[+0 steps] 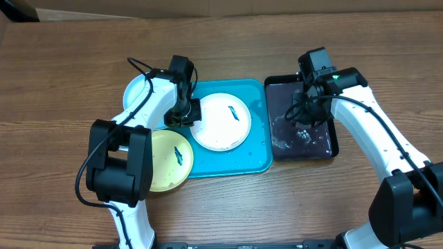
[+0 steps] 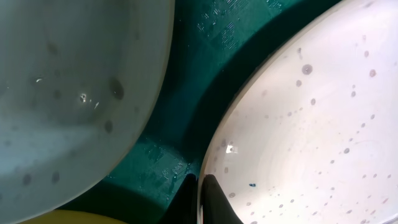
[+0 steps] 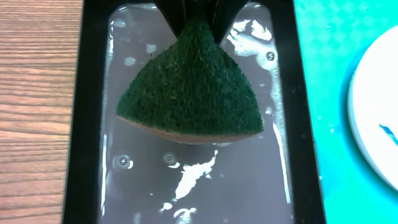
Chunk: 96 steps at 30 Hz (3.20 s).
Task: Clean dirty plates on tray and stack at the side
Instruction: 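Dip and rub the held sponge in the black water tray, then carry the wet sponge with right gripper onto the white plate, then scrub the white plate with the sponge while left gripper holds rim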
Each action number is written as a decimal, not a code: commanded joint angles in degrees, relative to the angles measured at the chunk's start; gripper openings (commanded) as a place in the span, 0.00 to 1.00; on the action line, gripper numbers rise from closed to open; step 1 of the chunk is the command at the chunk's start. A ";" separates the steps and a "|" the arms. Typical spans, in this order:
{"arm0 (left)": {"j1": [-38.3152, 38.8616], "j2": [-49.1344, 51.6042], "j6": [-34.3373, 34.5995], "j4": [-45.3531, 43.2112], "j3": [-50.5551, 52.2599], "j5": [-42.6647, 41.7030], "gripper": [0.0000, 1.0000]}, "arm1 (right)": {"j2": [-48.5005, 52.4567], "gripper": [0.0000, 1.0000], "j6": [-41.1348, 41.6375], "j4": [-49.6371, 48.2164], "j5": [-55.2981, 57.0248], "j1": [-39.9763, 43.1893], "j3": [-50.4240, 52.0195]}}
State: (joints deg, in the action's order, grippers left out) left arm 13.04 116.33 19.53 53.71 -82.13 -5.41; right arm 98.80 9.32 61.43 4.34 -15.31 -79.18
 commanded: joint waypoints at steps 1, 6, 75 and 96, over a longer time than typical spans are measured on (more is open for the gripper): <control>0.17 0.66 0.26 -0.28 -0.81 -0.66 0.04 | -0.52 0.04 -0.20 -1.25 -2.73 0.09 0.87; 0.17 0.66 1.31 -0.48 -0.81 -0.85 0.04 | -0.42 0.04 -0.20 -6.91 -2.78 0.07 6.86; 4.00 0.66 1.27 -0.24 -0.79 -1.88 0.04 | 17.27 0.14 -1.90 -19.78 -1.38 -17.20 -4.42; 4.00 0.66 1.22 -0.20 -0.79 -1.88 0.04 | 20.41 0.04 -1.92 -22.82 0.28 -17.09 -1.51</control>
State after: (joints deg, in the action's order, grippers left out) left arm 16.82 116.33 19.79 53.23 -82.13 -7.07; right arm 116.99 7.46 38.96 3.51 -32.36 -81.25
